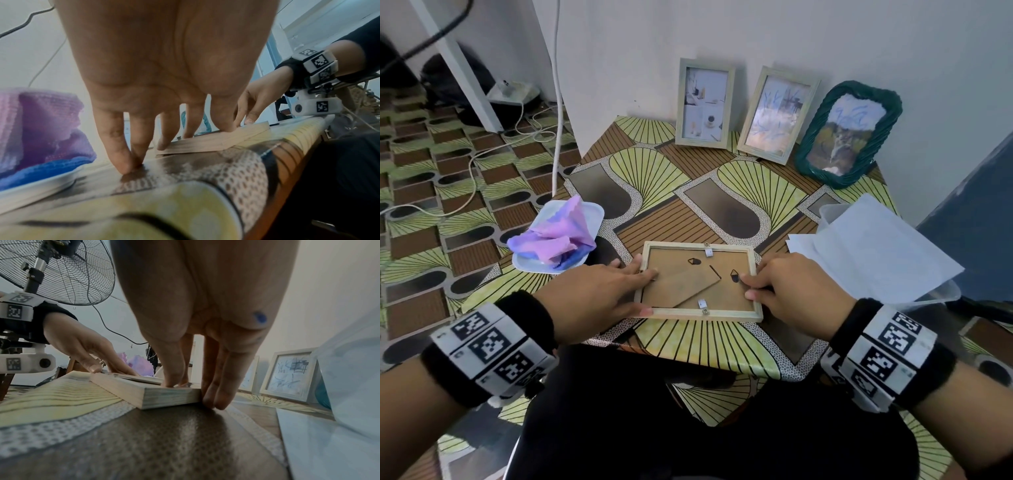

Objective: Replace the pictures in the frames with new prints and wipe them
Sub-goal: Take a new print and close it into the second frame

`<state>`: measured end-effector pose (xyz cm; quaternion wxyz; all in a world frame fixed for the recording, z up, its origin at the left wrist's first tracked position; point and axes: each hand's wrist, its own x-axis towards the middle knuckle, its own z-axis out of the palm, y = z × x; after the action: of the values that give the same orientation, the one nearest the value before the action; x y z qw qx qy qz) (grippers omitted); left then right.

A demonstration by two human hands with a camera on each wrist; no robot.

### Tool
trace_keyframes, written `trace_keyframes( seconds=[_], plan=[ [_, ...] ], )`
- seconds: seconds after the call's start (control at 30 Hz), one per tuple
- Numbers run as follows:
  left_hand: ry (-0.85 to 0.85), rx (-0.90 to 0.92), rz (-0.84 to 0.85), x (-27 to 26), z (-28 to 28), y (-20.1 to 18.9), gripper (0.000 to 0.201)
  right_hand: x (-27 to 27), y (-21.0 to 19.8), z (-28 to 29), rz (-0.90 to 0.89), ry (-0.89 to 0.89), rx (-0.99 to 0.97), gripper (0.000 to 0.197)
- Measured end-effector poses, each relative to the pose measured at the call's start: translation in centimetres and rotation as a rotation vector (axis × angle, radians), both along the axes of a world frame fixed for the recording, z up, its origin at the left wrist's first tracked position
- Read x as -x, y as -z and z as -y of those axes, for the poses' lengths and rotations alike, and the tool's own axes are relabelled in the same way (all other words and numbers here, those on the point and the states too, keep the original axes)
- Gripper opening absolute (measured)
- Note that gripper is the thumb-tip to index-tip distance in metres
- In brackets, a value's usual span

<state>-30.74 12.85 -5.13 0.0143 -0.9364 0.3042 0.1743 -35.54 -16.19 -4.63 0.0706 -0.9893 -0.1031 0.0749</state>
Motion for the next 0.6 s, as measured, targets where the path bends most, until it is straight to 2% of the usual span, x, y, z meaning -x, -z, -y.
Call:
trace_keyframes(
  seconds=[0.2,0.33,0.4,0.5,0.6],
  plan=[
    [0.042,0.005,0.145,1.7,0.0,0.2,0.072,-0.1,0.2,0.3,-0.001,0.006,-0.069,0.032],
    [0.126,0.112,0.158,2.2,0.9,-0.2,0.087,-0.6,-0.4,1.2,-0.028,0.05,-0.247,0.025],
    [0.177,0.1,0.162,1.9,1.4,-0.1,0.084,-1.2,-0.5,1.4,0.02,0.116,-0.367,0.019],
    [0.21,0.038,0.143,1.4,2.0,0.3,0.08,-2.2,-0.6,1.2,0.071,0.183,-0.44,0.036],
    [0.219,0.046,0.115,1.0,2.0,0.5,0.081,-2.9,-0.1,0.8,-0.038,0.129,-0.348,0.044]
  ],
)
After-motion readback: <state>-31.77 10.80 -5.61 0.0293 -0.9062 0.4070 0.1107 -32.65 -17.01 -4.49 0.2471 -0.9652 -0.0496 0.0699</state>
